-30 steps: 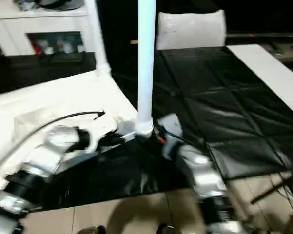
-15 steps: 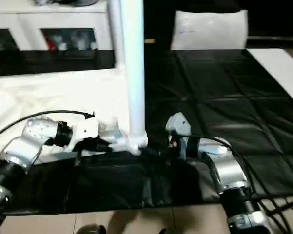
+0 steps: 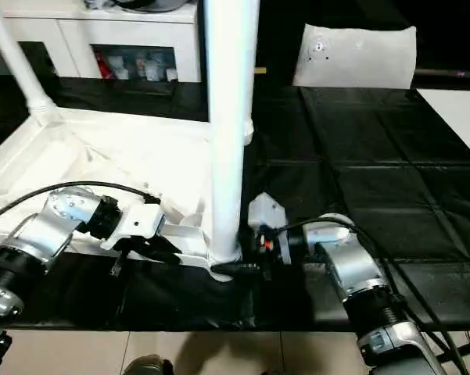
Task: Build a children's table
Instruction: Rotate leg to tighten
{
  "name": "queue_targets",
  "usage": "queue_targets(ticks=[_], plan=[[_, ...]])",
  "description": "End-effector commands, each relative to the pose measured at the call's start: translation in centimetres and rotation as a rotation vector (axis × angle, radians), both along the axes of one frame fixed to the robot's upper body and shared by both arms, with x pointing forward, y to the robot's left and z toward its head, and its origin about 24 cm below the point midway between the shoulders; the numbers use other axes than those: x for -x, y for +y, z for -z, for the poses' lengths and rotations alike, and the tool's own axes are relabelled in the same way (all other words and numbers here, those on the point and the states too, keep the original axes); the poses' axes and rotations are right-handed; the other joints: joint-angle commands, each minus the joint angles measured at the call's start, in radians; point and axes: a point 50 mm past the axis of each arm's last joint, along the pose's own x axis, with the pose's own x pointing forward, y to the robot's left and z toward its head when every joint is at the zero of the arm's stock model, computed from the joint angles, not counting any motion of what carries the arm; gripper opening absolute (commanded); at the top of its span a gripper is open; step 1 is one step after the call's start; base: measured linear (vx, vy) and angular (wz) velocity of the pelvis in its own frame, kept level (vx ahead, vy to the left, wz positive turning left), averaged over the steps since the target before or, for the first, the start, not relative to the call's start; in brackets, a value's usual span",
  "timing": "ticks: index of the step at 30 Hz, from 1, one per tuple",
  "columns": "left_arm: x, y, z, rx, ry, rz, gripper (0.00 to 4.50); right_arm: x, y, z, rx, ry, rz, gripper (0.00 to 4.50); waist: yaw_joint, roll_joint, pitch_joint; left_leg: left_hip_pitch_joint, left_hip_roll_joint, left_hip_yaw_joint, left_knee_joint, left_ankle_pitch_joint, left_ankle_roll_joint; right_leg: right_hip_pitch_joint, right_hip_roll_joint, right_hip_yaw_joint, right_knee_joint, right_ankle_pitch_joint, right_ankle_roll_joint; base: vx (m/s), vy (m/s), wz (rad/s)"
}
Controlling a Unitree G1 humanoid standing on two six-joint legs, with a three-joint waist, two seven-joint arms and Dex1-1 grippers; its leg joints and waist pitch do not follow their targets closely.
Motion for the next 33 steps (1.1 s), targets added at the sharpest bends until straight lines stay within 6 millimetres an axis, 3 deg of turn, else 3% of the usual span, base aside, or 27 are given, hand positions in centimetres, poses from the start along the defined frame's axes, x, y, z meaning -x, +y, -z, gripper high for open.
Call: queue_targets(ticks=[1,7,11,20,26,28,29,30,31,33], plan=[[0.6,-0.7,0.5,-0.064,0.023,0.104,0.00,-0.3,0.1,-0.4,0.002,0.003,-0.025,3.80,-0.006,-0.006,-0.079,0.008,0.023,0.003,-0.074,-0.226,0.023,0.051,-0.039,0.046,-0.065,-0.231,-0.207,0.000,0.000,0.00],[0.6,-0.6,0.6,-0.067,0.025,0.112,0.00,-0.4,0.2,-0.3,-0.001,0.021,-0.038,3.25,-0.005,-0.007,-0.084,0.007,0.022,0.005,-0.069,-0.191,0.033,0.052,-0.036,0.045,-0.055,-0.146,-0.232,0.000,0.000,0.00],[0.6,-0.5,0.7,-0.070,0.029,0.115,0.00,-0.4,0.2,-0.2,-0.008,0.040,-0.044,2.84,-0.004,-0.008,-0.084,0.008,0.022,0.005,-0.070,-0.203,0.031,0.052,-0.036,0.045,-0.056,-0.159,-0.232,0.000,0.000,0.00],[0.7,-0.2,1.0,-0.076,0.048,0.107,0.00,-0.1,0.4,0.1,-0.019,0.073,-0.058,2.70,-0.003,-0.011,-0.085,0.008,0.023,0.004,-0.071,-0.211,0.021,0.053,-0.038,0.045,-0.057,-0.175,-0.224,0.000,0.000,0.00],[0.3,-1.4,1.3,0.038,0.070,-0.077,0.00,0.5,2.2,0.4,-0.161,0.170,0.076,2.70,-0.003,-0.008,-0.082,0.008,0.024,0.004,-0.073,-0.215,0.022,0.053,-0.038,0.046,-0.059,-0.183,-0.225,0.000,0.000,0.00],[0.1,-1.7,1.4,0.054,0.058,-0.128,0.00,0.4,2.7,0.6,-0.175,0.175,0.128,2.67,-0.005,-0.008,-0.079,0.011,0.024,0.002,-0.079,-0.261,0.005,0.050,-0.039,0.045,-0.068,-0.259,-0.202,0.000,0.000,0.00],[-0.2,-2.1,1.5,0.076,0.045,-0.198,0.00,0.3,3.3,0.8,-0.186,0.174,0.185,2.67,-0.010,-0.010,-0.072,0.012,0.019,0.000,-0.082,-0.308,-0.007,0.049,-0.041,0.044,-0.079,-0.359,-0.176,0.000,0.000,0.00],[-0.6,-2.5,1.6,0.102,0.036,-0.272,0.00,0.3,3.9,1.0,-0.196,0.168,0.232,2.67,-0.015,-0.004,-0.067,0.018,0.019,-0.003,-0.085,-0.353,-0.027,0.044,-0.043,0.045,-0.090,-0.450,-0.147,0.000,0.000,0.00],[-0.8,-3.0,1.6,0.137,0.033,-0.330,0.00,0.1,4.5,1.3,-0.196,0.169,0.289,2.67,-0.018,-0.006,-0.064,0.025,0.015,-0.006,-0.086,-0.386,-0.038,0.039,-0.046,0.042,-0.102,-0.542,-0.114,-0.054,-0.006,-0.04],[-1.3,-4.0,1.6,0.177,0.023,-0.444,0.00,-0.3,5.6,1.8,-0.194,0.177,0.407,2.67,-0.025,-0.006,-0.063,0.027,0.011,-0.013,-0.086,-0.406,-0.049,0.039,-0.047,0.034,-0.115,-0.635,-0.070,-0.056,-0.001,-0.06]])
